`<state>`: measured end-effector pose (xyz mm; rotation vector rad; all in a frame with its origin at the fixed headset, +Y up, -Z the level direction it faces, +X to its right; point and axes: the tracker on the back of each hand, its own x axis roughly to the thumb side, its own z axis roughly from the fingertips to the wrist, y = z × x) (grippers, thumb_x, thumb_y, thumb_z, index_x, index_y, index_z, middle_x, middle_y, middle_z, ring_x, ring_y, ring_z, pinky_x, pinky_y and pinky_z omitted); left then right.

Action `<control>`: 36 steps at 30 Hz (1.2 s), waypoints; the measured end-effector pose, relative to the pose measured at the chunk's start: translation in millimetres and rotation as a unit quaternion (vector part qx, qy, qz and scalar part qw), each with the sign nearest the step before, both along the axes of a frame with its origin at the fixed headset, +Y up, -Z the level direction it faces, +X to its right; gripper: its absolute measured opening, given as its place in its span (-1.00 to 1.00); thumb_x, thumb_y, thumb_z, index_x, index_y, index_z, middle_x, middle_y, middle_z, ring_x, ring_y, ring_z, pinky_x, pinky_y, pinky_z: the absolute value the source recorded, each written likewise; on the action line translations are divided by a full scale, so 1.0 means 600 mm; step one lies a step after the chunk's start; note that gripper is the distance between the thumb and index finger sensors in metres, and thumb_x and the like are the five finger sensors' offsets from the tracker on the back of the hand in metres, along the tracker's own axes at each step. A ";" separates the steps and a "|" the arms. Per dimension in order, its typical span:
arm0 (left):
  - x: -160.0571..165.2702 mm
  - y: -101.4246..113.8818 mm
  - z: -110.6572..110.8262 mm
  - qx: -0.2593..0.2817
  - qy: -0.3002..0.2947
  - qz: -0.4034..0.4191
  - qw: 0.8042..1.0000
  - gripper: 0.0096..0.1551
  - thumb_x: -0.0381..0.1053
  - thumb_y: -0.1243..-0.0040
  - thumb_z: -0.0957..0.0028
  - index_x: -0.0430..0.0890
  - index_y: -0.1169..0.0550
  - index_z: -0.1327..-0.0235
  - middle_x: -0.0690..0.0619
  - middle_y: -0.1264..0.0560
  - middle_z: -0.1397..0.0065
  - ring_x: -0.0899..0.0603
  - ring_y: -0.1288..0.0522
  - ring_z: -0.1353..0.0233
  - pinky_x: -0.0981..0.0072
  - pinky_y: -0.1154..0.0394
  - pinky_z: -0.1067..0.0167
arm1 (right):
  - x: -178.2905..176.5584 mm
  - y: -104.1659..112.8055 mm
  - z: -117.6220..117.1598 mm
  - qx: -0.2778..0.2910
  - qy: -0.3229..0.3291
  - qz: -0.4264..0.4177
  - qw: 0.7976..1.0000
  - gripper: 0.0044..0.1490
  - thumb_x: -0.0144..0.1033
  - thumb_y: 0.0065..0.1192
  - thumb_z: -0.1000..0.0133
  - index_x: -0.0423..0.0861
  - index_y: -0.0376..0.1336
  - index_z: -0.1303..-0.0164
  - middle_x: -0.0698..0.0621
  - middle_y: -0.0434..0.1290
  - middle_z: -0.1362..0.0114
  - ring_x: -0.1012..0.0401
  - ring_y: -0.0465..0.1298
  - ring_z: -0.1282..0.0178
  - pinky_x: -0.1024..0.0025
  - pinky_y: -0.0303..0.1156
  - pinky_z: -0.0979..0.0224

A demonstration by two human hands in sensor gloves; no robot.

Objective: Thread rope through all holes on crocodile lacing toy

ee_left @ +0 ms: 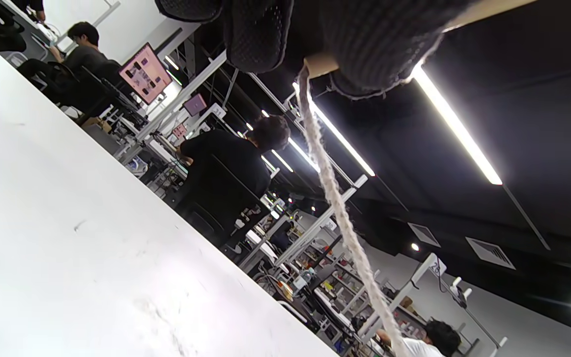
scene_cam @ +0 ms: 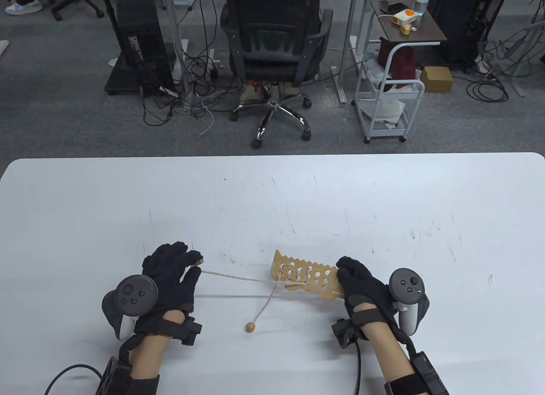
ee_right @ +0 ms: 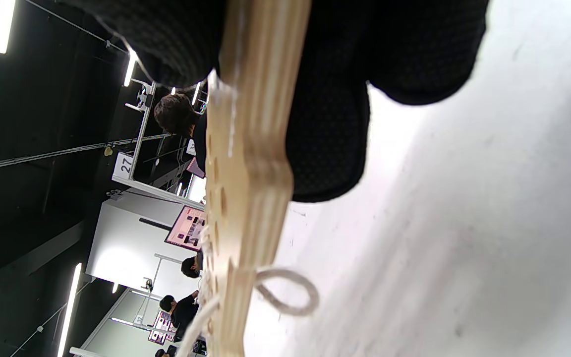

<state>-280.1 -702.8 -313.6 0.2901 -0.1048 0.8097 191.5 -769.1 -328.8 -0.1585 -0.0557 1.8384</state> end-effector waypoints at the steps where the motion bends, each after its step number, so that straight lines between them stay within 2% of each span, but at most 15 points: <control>1: -0.005 0.000 0.000 0.000 0.004 0.006 1.000 -0.49 0.09 -0.29 0.06 0.34 -0.55 -0.22 -0.02 -0.31 -0.61 -0.33 -0.05 -0.67 -0.36 0.17 -0.53 | 0.002 -0.001 -0.001 -0.001 -0.003 0.001 1.000 -0.38 -0.23 0.26 -0.07 -0.19 0.25 -0.32 -0.09 0.62 -0.15 0.08 0.74 0.11 0.10 0.51 -0.09; 12: -0.040 0.005 -0.002 0.007 0.041 0.024 0.999 -0.49 0.10 -0.28 0.06 0.36 -0.55 -0.21 -0.02 -0.32 -0.60 -0.33 -0.07 -0.66 -0.36 0.16 -0.52 | 0.018 0.001 -0.005 -0.004 -0.019 0.023 1.000 -0.39 -0.23 0.28 -0.06 -0.17 0.28 -0.31 -0.09 0.63 -0.14 0.07 0.74 0.11 0.10 0.51 -0.09; 19: -0.057 0.010 0.001 0.019 0.065 0.026 0.997 -0.49 0.10 -0.28 0.07 0.38 -0.55 -0.20 -0.02 -0.34 -0.58 -0.34 -0.07 -0.66 -0.36 0.17 -0.52 | 0.037 0.007 -0.003 0.000 -0.063 0.055 0.997 -0.40 -0.23 0.31 -0.06 -0.14 0.30 -0.29 -0.07 0.64 -0.14 0.09 0.75 0.12 0.10 0.50 -0.09; 25: -0.055 0.014 0.003 0.027 0.072 -0.003 0.997 -0.49 0.10 -0.25 0.08 0.40 -0.56 -0.19 0.00 -0.35 -0.58 -0.33 -0.08 -0.66 -0.36 0.18 -0.53 | 0.063 0.014 0.003 0.005 -0.115 0.022 0.993 -0.41 -0.22 0.30 -0.06 -0.14 0.30 -0.29 -0.06 0.65 -0.13 0.10 0.75 0.13 0.10 0.50 -0.10; 28: -0.053 0.013 0.003 0.029 0.070 -0.004 0.997 -0.49 0.10 -0.24 0.08 0.40 -0.55 -0.20 0.00 -0.36 -0.57 -0.33 -0.09 -0.66 -0.37 0.18 -0.53 | 0.066 0.013 0.003 0.005 -0.119 0.019 0.993 -0.41 -0.22 0.30 -0.06 -0.14 0.29 -0.29 -0.06 0.65 -0.13 0.10 0.75 0.13 0.10 0.50 -0.10; 31: -0.047 0.012 0.003 0.033 0.062 -0.004 0.997 -0.48 0.08 -0.23 0.08 0.35 -0.55 -0.21 0.00 -0.46 -0.51 -0.32 -0.22 -0.62 -0.38 0.14 -0.52 | 0.063 0.013 0.003 0.010 -0.114 0.007 0.993 -0.40 -0.22 0.29 -0.07 -0.14 0.29 -0.29 -0.06 0.65 -0.13 0.10 0.75 0.14 0.11 0.50 -0.10; 34: -0.036 0.012 0.002 0.031 0.042 -0.012 0.999 -0.48 0.06 -0.25 0.09 0.34 -0.57 -0.19 0.06 -0.62 -0.34 -0.26 -0.44 -0.51 -0.38 0.08 -0.52 | 0.057 0.013 0.002 0.015 -0.106 0.008 0.994 -0.41 -0.22 0.29 -0.06 -0.15 0.29 -0.29 -0.06 0.65 -0.13 0.10 0.75 0.14 0.11 0.50 -0.09; 36: -0.027 0.012 0.002 0.030 0.026 -0.022 0.999 -0.48 0.04 -0.25 0.09 0.28 -0.58 -0.20 0.10 -0.67 -0.25 -0.21 -0.51 -0.44 -0.36 0.04 -0.52 | 0.050 0.014 0.001 0.018 -0.096 0.012 0.995 -0.40 -0.21 0.29 -0.06 -0.15 0.30 -0.29 -0.07 0.65 -0.12 0.10 0.75 0.14 0.11 0.50 -0.09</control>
